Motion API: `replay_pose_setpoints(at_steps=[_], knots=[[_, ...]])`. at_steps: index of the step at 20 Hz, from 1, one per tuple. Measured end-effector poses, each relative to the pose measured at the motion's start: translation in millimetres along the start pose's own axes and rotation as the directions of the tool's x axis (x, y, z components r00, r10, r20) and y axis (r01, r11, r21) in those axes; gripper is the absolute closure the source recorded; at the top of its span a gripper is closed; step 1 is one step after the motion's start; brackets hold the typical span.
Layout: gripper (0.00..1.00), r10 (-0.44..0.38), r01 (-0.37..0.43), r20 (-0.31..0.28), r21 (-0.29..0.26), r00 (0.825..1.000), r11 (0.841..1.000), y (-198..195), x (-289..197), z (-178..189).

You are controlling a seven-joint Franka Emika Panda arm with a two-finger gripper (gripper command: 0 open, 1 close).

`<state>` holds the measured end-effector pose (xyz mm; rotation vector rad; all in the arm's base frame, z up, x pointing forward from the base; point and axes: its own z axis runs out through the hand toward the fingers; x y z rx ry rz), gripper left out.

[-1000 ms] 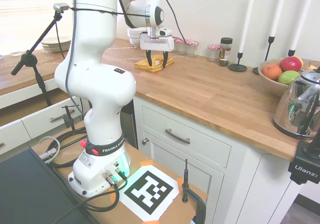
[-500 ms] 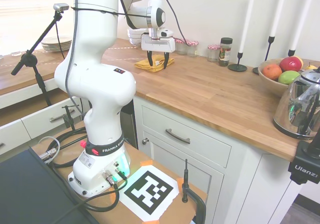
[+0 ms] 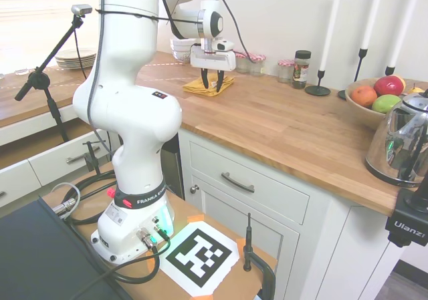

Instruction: Wipe the counter

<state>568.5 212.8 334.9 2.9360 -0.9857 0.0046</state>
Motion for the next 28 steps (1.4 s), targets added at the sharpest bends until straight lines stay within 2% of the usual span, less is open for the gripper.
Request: replay_pose_setpoints(at_steps=[21,28], knots=[[1.00,0.003,-0.003,0.002,0.018,1.000,1.000,-0.2,3.1,0.8],[1.00,0.040,-0.040,0.004,0.038,0.999,0.998,21.7,28.0,2.3]])
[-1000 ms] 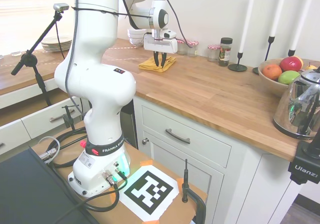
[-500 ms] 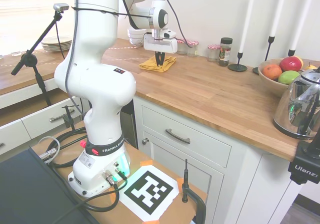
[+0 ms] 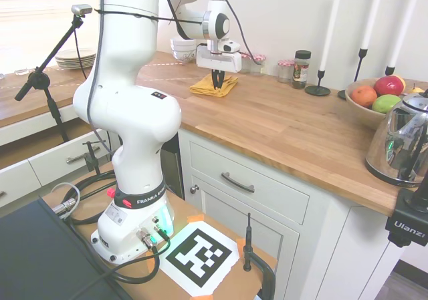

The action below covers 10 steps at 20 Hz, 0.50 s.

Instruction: Wipe the counter

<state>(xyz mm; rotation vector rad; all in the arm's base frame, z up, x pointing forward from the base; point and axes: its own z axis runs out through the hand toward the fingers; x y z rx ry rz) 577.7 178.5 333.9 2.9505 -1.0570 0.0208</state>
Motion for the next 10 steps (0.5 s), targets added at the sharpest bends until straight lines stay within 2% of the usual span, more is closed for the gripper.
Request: replay_pose_setpoints(at_steps=[10], knots=[[1.00,0.066,-0.067,0.010,0.032,0.998,0.997,95.7,71.1,2.2]])
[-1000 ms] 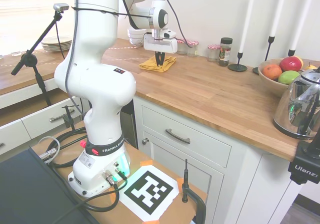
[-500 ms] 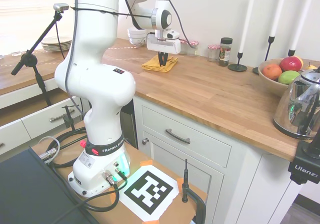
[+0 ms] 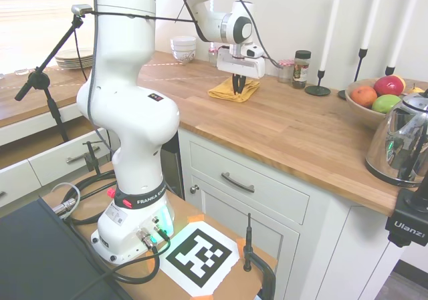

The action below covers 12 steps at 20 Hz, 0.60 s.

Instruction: Wipe the counter

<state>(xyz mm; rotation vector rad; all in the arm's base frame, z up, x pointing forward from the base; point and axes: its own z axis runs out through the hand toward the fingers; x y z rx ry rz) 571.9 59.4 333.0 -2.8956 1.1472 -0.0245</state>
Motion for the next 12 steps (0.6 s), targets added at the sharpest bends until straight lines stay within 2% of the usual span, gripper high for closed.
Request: replay_pose_setpoints(at_steps=[12], knots=[[1.00,0.061,-0.061,0.002,0.004,0.998,0.998,121.7,92.6,-4.6]])
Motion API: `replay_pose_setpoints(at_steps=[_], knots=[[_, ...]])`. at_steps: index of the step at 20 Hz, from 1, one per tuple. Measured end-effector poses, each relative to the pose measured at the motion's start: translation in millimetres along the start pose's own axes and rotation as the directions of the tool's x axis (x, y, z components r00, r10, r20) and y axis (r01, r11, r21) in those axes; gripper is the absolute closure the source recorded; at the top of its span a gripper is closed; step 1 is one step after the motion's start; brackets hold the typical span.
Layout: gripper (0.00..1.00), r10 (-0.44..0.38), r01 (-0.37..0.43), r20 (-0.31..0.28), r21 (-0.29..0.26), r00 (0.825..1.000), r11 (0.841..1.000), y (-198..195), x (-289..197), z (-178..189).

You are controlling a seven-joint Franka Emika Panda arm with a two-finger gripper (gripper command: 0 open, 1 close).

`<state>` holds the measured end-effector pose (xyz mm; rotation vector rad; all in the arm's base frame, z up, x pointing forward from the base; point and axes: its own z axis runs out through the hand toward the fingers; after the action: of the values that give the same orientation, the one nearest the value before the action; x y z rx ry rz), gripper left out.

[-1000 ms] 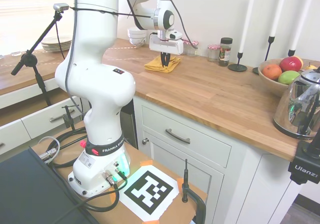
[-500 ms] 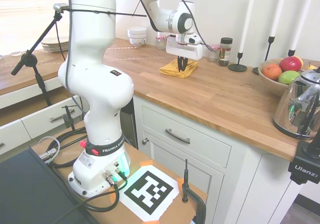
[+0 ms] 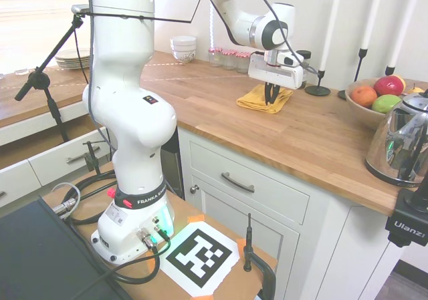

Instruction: Wipe the counter

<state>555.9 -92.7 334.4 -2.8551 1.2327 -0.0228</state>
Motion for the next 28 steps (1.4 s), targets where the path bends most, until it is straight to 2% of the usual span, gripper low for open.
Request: replay_pose_setpoints(at_steps=[7,17,24,28], knots=[[1.00,0.045,-0.045,0.002,0.014,0.999,0.999,65.6,43.2,-2.1],[1.00,0.083,-0.083,0.010,0.034,0.997,0.996,109.7,68.3,-3.8],[1.00,0.073,-0.073,0.010,0.033,0.997,0.997,106.4,68.2,-3.8],[1.00,0.044,-0.044,0.009,0.028,0.999,0.999,82.2,56.6,-2.8]])
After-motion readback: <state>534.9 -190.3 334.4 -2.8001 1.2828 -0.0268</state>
